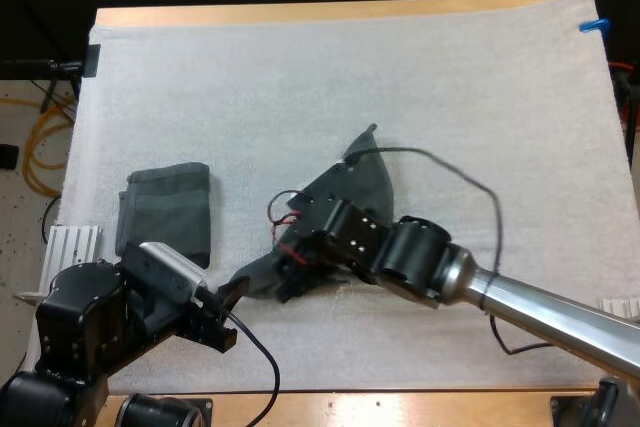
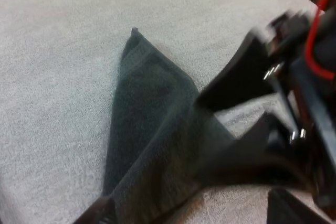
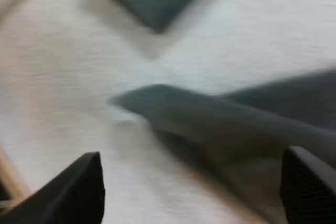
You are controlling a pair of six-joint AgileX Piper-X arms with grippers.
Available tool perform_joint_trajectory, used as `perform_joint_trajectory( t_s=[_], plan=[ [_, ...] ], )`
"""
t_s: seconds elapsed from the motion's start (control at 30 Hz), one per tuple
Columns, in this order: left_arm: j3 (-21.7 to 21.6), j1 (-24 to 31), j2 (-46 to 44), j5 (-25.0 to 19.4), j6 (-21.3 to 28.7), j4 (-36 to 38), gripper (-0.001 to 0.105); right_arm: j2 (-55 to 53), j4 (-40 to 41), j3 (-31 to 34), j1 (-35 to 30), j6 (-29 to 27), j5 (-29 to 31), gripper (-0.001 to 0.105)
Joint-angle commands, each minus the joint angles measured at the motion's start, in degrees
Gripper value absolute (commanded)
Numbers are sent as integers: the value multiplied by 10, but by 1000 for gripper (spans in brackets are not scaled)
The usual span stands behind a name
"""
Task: Pick towel from pile fold and stack
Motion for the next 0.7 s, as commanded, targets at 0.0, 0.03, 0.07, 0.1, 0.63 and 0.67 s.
perform_joint_trajectory(
  t_s=[0.0, 0.03, 0.07, 0.1, 0.63, 0.67],
  plan=[
    [0, -2, -1, 3, -2, -3, 58, -5, 32, -5, -9, -10, 29, 67],
    [0, -2, -1, 3, -1, -2, 58, -5, 50, -3, -20, -9, 29, 67],
    [0, -2, -1, 3, -1, -1, 58, -5, 59, -1, -24, -6, 29, 67],
    [0, -2, -1, 3, -1, -1, 58, -5, 73, 2, -37, -3, 29, 67],
    [0, -2, -1, -92, 8, 67, 58, -3, 78, 171, -193, 33, -56, 67],
    [0, -2, -1, -92, 8, 69, 58, -3, 71, 181, -193, 33, -57, 67]
  ],
)
